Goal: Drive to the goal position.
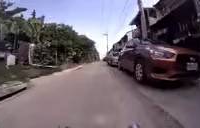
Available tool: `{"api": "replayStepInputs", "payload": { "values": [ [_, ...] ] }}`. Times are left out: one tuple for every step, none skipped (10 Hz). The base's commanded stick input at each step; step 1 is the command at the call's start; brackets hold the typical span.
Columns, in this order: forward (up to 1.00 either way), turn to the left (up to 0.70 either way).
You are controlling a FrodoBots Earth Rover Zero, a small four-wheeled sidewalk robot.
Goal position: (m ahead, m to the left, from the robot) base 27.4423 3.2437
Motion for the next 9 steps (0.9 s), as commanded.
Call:
{"api": "replayStepInputs", "payload": {
  "values": [
    [1.0,0.02],
    [1.0,0.02],
    [1.0,0.02],
    [1.0,0.02],
    [1.0,0.02],
    [1.0,0.02],
    [1.0,0.02],
    [0.59,0.01],
    [0.0,0.0]
  ]
}}
